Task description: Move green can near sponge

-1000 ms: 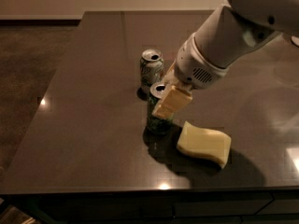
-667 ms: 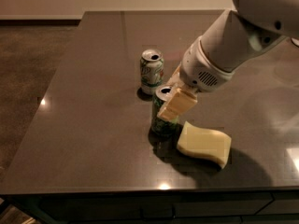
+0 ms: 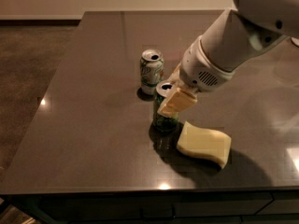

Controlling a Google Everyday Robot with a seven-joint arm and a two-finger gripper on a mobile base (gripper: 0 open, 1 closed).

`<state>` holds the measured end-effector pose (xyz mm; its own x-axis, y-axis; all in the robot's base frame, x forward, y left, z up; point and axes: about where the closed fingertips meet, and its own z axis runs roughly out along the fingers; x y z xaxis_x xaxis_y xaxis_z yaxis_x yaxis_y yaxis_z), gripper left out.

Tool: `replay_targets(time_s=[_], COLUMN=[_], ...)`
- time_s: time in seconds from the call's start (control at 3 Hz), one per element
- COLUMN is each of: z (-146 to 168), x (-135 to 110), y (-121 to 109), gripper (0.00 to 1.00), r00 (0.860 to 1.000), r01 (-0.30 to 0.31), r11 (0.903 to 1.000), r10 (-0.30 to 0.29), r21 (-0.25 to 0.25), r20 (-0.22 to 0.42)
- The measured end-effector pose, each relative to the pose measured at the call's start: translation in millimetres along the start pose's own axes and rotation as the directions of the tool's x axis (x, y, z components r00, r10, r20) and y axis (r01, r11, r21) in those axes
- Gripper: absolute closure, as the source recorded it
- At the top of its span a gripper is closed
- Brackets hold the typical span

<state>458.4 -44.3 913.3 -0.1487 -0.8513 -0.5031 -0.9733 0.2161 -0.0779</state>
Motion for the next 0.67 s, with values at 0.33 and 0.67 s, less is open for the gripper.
replay_targets(time_s=[0.33, 0.67], z=[-0.5, -0.5], x=[-1.3, -1.4], y=[0.8, 0.9], gripper=[0.00, 0.00], r00=[1.000, 1.000], r01=[0.003, 0.003], r11=[1.0000, 1.0000], r10=[-0.003, -0.003], r21=[0.001, 0.001], r20=[0.000, 0.000])
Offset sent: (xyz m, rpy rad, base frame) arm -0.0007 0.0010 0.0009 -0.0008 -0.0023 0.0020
